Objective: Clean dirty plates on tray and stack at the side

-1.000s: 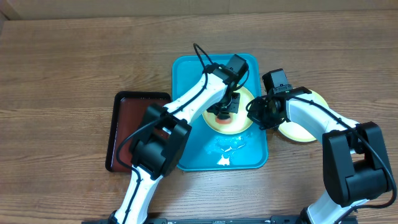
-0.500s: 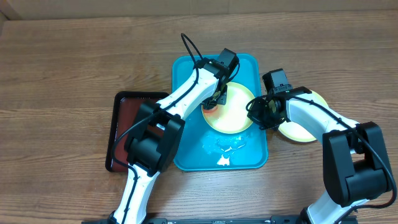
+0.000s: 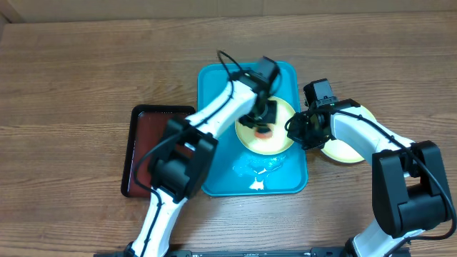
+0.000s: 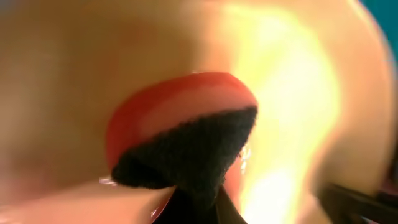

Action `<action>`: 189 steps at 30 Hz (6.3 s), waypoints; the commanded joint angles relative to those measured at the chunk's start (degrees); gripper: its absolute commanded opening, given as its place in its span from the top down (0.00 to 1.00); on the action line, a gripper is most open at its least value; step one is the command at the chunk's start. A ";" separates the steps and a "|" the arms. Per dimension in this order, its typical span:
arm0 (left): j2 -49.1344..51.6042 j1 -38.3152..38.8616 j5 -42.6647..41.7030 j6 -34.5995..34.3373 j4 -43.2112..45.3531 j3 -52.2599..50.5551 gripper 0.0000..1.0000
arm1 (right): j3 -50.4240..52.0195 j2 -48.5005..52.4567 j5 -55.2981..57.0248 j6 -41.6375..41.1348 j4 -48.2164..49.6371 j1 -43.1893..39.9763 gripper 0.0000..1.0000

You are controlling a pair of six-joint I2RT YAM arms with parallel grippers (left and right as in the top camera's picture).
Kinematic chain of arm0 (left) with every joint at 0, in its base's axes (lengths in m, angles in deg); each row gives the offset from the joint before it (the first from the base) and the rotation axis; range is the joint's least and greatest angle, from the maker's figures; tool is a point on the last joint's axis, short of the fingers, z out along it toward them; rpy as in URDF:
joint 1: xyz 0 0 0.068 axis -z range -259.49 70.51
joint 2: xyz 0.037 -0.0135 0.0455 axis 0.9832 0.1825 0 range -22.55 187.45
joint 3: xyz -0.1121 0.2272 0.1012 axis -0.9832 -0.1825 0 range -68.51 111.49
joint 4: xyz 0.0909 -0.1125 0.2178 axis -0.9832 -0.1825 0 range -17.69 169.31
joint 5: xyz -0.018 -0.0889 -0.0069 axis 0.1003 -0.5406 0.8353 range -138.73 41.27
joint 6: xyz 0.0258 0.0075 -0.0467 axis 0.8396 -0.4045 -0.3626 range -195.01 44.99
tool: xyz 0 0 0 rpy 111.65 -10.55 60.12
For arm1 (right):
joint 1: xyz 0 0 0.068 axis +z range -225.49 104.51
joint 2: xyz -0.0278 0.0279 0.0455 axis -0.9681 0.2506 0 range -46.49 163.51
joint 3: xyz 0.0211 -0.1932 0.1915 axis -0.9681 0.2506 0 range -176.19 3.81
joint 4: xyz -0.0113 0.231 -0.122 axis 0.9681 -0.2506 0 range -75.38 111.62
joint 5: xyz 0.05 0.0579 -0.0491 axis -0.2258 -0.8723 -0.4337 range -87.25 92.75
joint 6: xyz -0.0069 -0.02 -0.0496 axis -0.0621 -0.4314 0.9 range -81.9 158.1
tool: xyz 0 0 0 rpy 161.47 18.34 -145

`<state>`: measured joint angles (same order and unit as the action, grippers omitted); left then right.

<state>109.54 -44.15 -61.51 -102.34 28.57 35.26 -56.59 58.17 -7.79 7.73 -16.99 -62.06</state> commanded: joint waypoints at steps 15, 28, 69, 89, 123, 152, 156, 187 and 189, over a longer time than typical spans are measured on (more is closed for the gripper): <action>3.41 -3.85 24.94 -0.98 -8.00 4.98 0.96 | 2.10 2.45 6.03 5.18 -0.48 2.10 0.96; 3.56 -2.69 -5.27 -1.03 -1.11 1.11 0.96 | 2.10 2.45 6.03 5.38 -0.31 2.10 0.96; -29.57 -8.15 12.48 -0.70 -13.46 -2.99 0.96 | 2.10 2.45 6.03 6.86 -0.28 2.10 0.96; -35.43 -25.68 18.73 4.24 -2.10 -36.89 0.96 | 2.10 2.45 6.01 6.84 -0.92 2.10 0.96; -40.06 -49.96 5.18 8.02 -30.29 7.72 0.00 | -30.32 -6.27 22.45 18.64 -15.50 29.18 0.96; -39.95 -49.99 5.70 8.07 -31.52 7.72 0.00 | -30.34 -0.17 77.24 13.90 -6.88 57.99 0.96; -39.95 -49.99 5.70 8.07 -31.54 7.72 0.00 | -30.34 -0.17 81.40 13.88 -6.80 60.00 0.96; -39.95 -49.99 5.70 8.07 -31.52 7.72 0.00 | -30.34 -0.17 81.61 13.90 -6.01 61.18 0.96; -39.95 -49.99 5.70 8.07 -31.52 7.72 0.00 | -30.34 -0.17 81.61 13.90 -5.99 61.18 0.96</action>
<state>70.07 -94.14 -55.43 -94.49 -2.99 41.81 -85.84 58.70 72.22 22.65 -23.37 -0.84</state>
